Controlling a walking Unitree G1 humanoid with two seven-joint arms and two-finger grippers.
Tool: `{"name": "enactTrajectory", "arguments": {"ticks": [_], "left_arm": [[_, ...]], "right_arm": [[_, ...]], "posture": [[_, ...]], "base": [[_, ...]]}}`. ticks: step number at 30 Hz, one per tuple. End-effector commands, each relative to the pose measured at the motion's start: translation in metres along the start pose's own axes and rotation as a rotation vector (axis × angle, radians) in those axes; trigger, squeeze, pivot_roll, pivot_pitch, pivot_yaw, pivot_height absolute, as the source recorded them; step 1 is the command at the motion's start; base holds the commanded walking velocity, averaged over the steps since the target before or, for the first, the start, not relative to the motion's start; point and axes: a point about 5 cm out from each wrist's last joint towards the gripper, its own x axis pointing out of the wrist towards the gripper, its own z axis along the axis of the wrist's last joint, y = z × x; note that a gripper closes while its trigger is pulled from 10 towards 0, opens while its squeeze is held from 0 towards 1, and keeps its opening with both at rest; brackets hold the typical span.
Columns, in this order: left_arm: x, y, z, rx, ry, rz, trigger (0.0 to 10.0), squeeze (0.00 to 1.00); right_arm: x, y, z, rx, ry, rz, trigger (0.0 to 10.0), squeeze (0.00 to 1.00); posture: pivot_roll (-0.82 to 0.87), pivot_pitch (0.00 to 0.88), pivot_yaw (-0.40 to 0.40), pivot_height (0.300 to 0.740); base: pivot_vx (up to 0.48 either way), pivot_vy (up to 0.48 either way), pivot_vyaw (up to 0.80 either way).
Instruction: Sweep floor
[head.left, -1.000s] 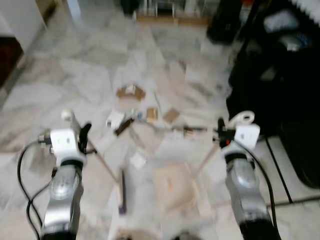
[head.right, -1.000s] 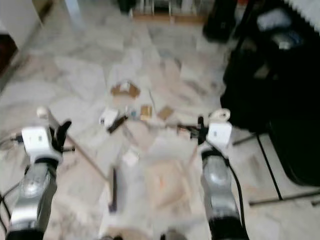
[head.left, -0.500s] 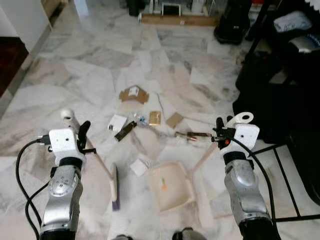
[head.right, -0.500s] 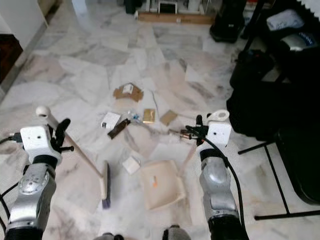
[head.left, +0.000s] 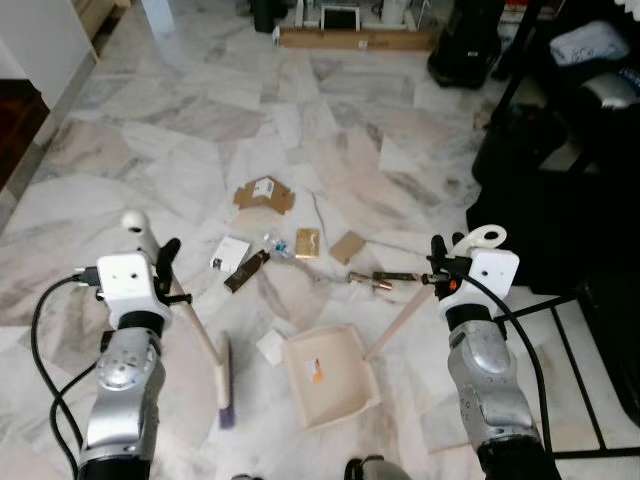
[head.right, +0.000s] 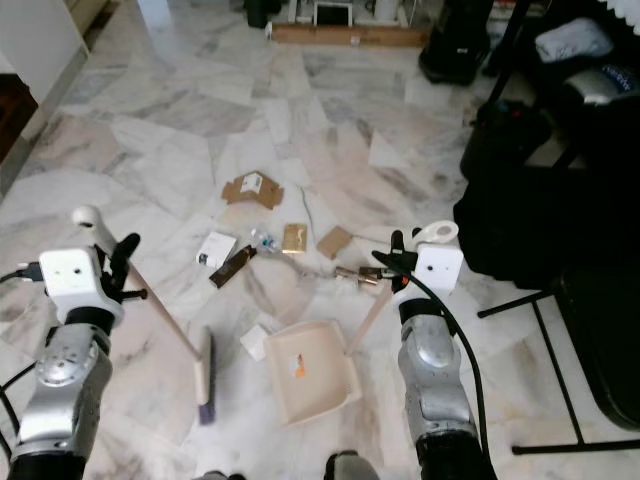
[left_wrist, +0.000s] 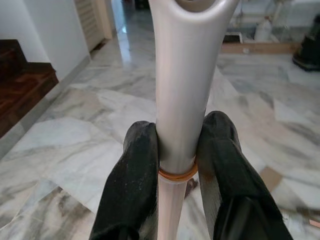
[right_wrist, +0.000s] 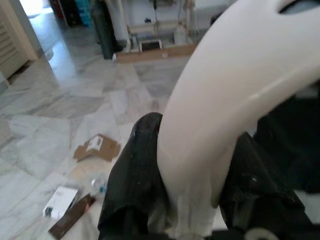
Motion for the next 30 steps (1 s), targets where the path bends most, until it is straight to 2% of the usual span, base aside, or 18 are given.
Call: {"name": "enactTrajectory", "arguments": {"ticks": [1,17,26,30], "left_arm": [[-0.0007,0.0081,0.0062,0.01,-0.03,0.024,10.0,0.0],[-0.0009,0.0081,0.0064,0.007,-0.029,0.025,10.0,0.0],[0.0004,0.0079,0.0059,-0.012,-0.021,0.019,10.0,0.0],[0.0005,0.0071,0.0056,-0.013,-0.02,0.017,10.0,0.0]], "right_arm": [[0.002,0.002,0.0089,-0.004,-0.042,0.005,10.0,0.0],[0.0024,0.0019,0.0088,-0.004,-0.038,0.004,10.0,0.0],[0.0029,0.0023,0.0084,0.001,-0.035,0.002,10.0,0.0],[0.0033,0.0019,0.0075,0.017,-0.026,-0.005,10.0,0.0]], "posture": [[-0.12,0.181,-0.027,0.74],[-0.12,0.198,-0.029,0.74],[-0.12,0.205,-0.028,0.74],[-0.12,0.206,-0.028,0.74]], "base": [[0.255,0.0,0.0],[0.252,0.0,0.0],[0.0,0.0,0.0],[0.0,0.317,-0.14]]}}
